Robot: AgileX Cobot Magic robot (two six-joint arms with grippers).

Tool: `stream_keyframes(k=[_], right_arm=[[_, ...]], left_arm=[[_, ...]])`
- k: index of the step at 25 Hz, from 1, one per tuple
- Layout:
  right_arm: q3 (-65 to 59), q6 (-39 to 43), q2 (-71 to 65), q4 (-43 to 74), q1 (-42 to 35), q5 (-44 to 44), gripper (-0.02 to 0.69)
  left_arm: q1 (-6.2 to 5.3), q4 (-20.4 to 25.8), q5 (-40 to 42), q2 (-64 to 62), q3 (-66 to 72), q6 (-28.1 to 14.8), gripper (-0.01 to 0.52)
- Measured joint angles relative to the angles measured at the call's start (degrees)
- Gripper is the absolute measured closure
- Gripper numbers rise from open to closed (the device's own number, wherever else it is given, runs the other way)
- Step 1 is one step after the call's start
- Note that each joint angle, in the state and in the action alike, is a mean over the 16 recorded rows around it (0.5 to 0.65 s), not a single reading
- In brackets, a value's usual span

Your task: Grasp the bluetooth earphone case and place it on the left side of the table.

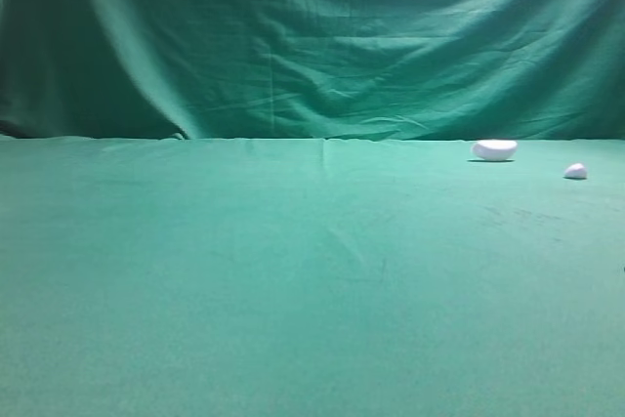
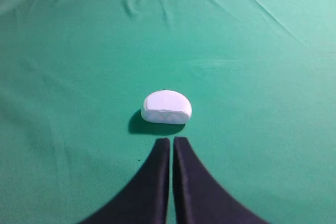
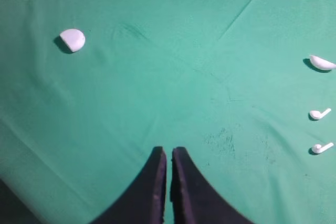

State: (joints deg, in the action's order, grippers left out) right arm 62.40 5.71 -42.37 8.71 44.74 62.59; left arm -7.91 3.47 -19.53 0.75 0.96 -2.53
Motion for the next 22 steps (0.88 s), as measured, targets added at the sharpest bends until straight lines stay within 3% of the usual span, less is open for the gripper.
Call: stream_keyframes(k=[15,22], right_arm=[[-25.87,3.63,22.6,0.45,-0.54,-13.49,0.665],[-36.69,4.03,28.2,0.87,-6.54,-23.53,0.665]], left_arm=[[0.0,0.0,0.0,0.0,0.0,0.0,0.514],[-0.02,0.0,0.0,0.0,0.0,0.0,0.514]])
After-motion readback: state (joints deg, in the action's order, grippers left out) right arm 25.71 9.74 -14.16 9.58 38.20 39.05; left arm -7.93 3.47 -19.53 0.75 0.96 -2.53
